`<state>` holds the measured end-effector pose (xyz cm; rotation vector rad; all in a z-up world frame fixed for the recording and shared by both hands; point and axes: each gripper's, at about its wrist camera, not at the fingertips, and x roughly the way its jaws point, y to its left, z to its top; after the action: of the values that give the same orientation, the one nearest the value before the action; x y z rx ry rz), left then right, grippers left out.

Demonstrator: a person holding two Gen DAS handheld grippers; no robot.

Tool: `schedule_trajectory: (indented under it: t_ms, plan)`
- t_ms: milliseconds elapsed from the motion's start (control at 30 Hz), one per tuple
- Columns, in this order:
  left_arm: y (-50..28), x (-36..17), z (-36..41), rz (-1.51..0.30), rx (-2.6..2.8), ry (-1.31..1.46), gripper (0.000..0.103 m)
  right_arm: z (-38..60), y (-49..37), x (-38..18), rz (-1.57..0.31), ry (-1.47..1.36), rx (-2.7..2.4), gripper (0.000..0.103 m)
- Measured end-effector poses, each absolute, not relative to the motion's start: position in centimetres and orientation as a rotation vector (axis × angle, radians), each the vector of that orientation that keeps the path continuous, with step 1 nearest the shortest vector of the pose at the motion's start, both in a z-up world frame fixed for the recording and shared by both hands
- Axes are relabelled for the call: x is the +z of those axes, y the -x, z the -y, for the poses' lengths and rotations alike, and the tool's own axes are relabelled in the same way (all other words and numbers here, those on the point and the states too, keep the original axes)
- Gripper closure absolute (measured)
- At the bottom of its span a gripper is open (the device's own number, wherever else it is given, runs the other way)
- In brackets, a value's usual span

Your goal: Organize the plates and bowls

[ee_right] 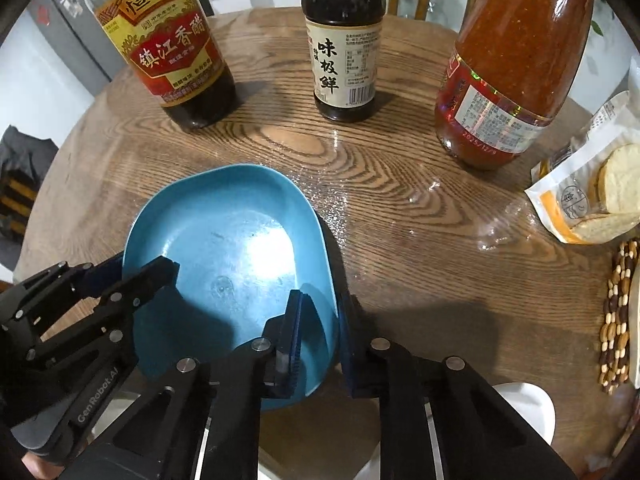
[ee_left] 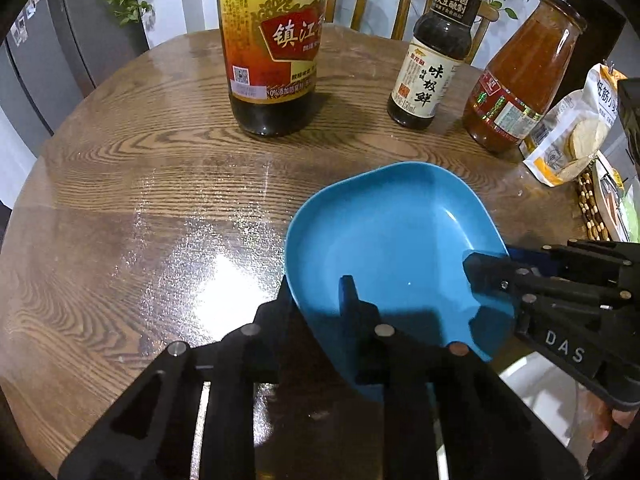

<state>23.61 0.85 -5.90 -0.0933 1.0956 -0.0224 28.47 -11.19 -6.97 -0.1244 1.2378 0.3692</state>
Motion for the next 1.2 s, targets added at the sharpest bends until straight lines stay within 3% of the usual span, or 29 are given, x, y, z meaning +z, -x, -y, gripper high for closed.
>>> schedule_trajectory:
  t_ms: [167, 700, 1200]
  plan:
    - [-23.8, -5.8, -1.3, -1.092, -0.024, 0.106, 0.090, 11.9, -28.0, -5.5, -1.182, 0.083, 0.369, 0.091]
    - [-20.9, 1.1, -4.1, -0.870, 0.060, 0.081, 0.090, 9.8, -25.2, 1.9, -1.018, -0.007, 0.452, 0.091]
    - [-14.6, 4.6, -5.5, -0.802, 0.064, 0.038, 0.090, 9.3, -18.3, 4.6, -0.960, -0.053, 0.524, 0.091]
